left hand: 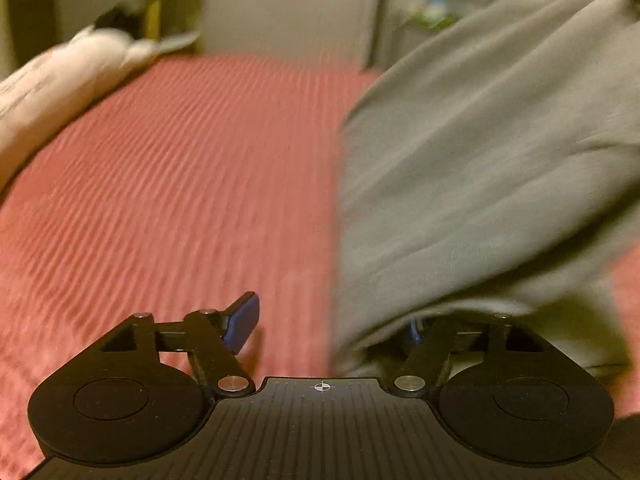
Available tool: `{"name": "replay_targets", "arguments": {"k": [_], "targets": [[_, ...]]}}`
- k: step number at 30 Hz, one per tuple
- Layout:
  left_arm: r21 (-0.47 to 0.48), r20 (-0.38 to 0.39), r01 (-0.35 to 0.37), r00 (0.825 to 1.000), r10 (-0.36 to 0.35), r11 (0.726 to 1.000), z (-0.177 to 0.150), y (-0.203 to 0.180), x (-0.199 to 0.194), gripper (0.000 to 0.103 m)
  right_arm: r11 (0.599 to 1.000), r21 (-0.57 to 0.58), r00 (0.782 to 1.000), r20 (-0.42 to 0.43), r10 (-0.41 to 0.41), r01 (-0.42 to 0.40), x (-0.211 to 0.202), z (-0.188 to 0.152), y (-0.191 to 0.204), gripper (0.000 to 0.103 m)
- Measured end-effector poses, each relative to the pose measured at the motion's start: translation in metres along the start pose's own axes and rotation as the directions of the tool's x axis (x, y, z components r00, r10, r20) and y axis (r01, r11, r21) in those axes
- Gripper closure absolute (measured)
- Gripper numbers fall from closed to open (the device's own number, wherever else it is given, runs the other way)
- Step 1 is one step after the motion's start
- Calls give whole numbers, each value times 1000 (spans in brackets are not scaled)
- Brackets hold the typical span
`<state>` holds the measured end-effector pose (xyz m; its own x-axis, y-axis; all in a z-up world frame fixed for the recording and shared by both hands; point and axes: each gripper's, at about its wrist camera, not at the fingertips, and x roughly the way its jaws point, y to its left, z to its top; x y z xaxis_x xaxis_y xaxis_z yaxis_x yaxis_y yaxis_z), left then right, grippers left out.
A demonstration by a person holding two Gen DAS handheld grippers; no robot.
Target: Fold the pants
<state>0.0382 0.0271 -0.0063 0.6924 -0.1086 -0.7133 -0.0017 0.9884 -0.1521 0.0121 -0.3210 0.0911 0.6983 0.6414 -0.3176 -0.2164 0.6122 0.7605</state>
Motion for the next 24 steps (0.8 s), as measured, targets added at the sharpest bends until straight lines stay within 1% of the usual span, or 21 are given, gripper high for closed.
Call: {"name": "replay_targets", "arguments": {"k": [1, 2, 3, 4, 5, 6, 7, 8, 9, 10, 11, 13, 15, 19, 22, 24], "targets": [[14, 24, 52, 998, -53, 999, -1, -1, -6, 5, 1000, 3, 1000, -4, -4, 4, 2, 0, 0, 62], [40, 35, 50, 998, -51, 998, -2, -5, -8, 3, 1000, 6, 1000, -6, -4, 4, 3, 0, -1, 62], [70, 30, 31, 999, -33, 997, -3, -10, -7, 4, 1000, 6, 1000, -3, 1, -1, 3, 0, 0, 62], [89, 5, 22, 1000, -22, 996, -4, -13, -1, 4, 1000, 8, 1000, -3, 5, -5, 5, 0, 2, 62], [93, -37, 4, 999, 0, 996, -4, -15, 7, 4, 1000, 8, 1000, -7, 8, -8, 6, 2, 4, 62], [87, -74, -38, 996, 45, 995, -4, -16, 16, 9, 1000, 9, 1000, -10, 12, -12, 7, 2, 4, 62], [71, -106, -88, 990, 95, 994, -3, -14, 24, 22, 1000, 6, 1000, -12, 16, -16, 8, 2, 4, 62], [20, -141, -68, 987, 71, 997, -1, -7, 30, 25, 1000, 2, 1000, -13, 18, -18, 9, 2, 4, 62], [-34, -137, -33, 990, 28, 999, 0, 0, 29, 40, 1000, -1, 1000, -13, 15, -15, 7, 1, 3, 62], [-73, -115, -2, 993, -7, 997, 1, 6, 26, 49, 1000, -5, 1000, -12, 9, -9, 4, 0, 1, 62], [-89, -91, 23, 995, -31, 996, 1, 9, 21, 54, 1000, -9, 1000, -9, -1, 1, 2, 0, -1, 62], [-72, -36, 44, 998, -47, 996, 0, 8, 13, 85, 1000, -6, 1000, 0, -25, 25, -4, 1, -11, 62], [-36, 10, 32, 999, -31, 999, -1, 5, 6, 87, 998, 7, 998, 6, -58, 58, -11, 1, -24, 62], [-7, 11, 41, 999, -41, 999, -1, 4, 6, 87, 987, -24, 987, 17, -161, 162, -21, -4, -48, 62], [40, 20, 12, 1000, -13, 999, -1, 1, 6, 87, 978, -13, 978, 7, -210, 210, -24, -8, -69, 62], [64, 25, -6, 1000, 5, 998, 4, -4, 6, 87, 969, -29, 969, 2, -247, 247, -24, -14, -80, 62]]}}
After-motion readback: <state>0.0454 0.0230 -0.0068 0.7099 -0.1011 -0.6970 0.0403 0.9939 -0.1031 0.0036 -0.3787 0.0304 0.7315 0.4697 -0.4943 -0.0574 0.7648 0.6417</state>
